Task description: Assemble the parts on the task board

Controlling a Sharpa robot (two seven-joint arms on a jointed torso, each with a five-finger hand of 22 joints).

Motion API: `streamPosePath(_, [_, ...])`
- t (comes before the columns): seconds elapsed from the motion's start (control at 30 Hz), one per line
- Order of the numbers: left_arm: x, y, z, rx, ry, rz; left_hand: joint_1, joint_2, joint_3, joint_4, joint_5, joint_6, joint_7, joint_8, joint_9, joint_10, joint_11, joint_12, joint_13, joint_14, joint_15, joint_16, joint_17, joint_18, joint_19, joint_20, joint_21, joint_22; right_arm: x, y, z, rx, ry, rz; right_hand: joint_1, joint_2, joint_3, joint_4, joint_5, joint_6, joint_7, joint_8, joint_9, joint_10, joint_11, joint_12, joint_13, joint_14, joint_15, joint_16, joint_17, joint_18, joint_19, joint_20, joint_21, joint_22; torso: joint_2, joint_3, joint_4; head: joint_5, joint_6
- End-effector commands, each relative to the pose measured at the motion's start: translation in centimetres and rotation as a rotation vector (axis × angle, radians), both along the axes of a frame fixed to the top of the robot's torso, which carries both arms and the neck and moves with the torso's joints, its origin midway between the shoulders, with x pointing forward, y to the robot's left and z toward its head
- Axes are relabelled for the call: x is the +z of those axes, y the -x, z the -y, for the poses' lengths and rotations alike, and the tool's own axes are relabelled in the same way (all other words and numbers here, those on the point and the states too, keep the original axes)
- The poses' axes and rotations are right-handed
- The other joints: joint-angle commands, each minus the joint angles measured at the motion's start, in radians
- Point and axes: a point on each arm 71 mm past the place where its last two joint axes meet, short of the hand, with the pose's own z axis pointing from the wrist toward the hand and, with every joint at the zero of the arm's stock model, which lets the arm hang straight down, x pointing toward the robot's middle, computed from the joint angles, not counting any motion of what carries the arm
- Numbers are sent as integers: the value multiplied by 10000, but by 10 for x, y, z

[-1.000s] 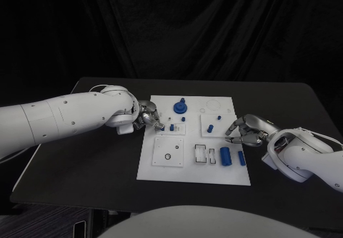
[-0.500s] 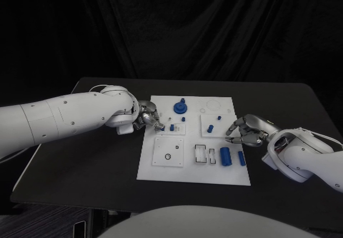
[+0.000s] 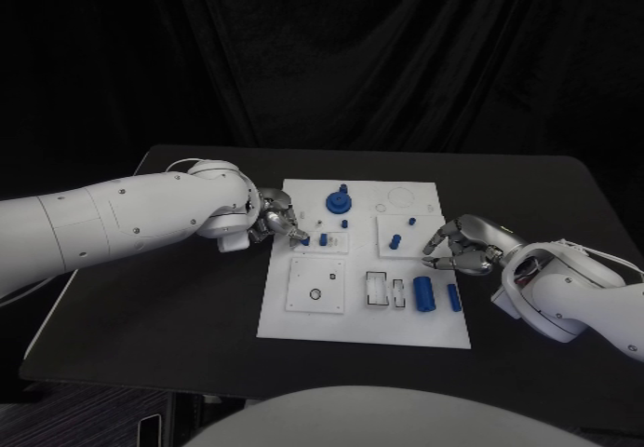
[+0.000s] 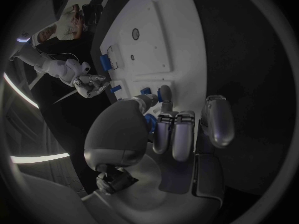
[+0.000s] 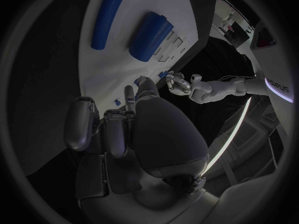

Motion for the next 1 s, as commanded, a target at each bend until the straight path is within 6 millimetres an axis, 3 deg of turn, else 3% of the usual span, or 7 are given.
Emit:
streamPosePath(0.03, [-2, 1, 3, 39, -3, -59, -189, 37, -239, 91, -593, -31, 127, -170, -55, 1016, 6, 36, 2608, 1057, -40, 27, 2635, 53, -79, 41, -97, 1645, -1, 1, 1, -91, 107, -73, 311, 419, 76, -5, 66, 22, -30, 53, -14, 349, -310, -113, -232, 687, -72, -30, 989, 30, -18, 3, -51, 1638, -3, 0, -10, 0, 1])
streamPosePath(0.2, [-3, 1, 2, 126, -97, -84, -643, 259, -961, 497, -1757, -162, 268, -651, -386, 1016, 118, 36, 2608, 1057, 48, 27, 2635, 66, -110, 113, -191, 1623, -1, 1, 1, -93, 109, -78, 307, 425, 78, 1, 66, 19, -28, 53, -14, 348, -309, -113, -232, 686, -72, -33, 984, 29, -17, 3, -48, 1639, -7, -4, -3, -1, 1])
streamPosePath(0.37, [-3, 1, 2, 139, -107, -90, -1037, 446, -1448, 529, -2143, -179, 336, -863, -559, 1016, 187, 36, 2608, 1057, 105, 27, 2635, 76, -123, 169, -238, 1613, -1, 1, 0, -80, 111, -87, 307, 425, 78, 1, 66, 19, -28, 53, -14, 348, -309, -113, -232, 686, -72, -33, 984, 29, -17, 3, -48, 1639, -10, -2, -5, 2, 1])
streamPosePath(0.63, [-3, 1, 3, 95, -16, -41, -1241, 531, -1765, 532, -2346, -181, 357, -965, -641, 1016, 210, 36, 2608, 1057, 128, 27, 2635, 81, -127, 195, -257, 1611, -2, 1, 0, -67, 116, -99, 295, 442, 87, 12, 65, 14, -25, 55, -15, 353, -305, -110, -221, 687, -70, -29, 992, 30, -19, 3, -56, 1638, -3, -4, -8, 32, 1])
streamPosePath(1.0, [-3, 0, 4, 70, 104, 49, -1319, 651, -1898, 537, -2372, -53, 331, -924, -636, 1016, 198, 36, 2608, 1057, 127, 27, 2635, 78, -112, 201, -236, 1619, -2, 1, 0, -60, 119, -108, 295, 442, 87, 12, 65, 14, -25, 55, -15, 353, -305, -110, -221, 687, -70, -29, 992, 30, -19, 3, -56, 1638, 11, -1, 8, 30, 1])
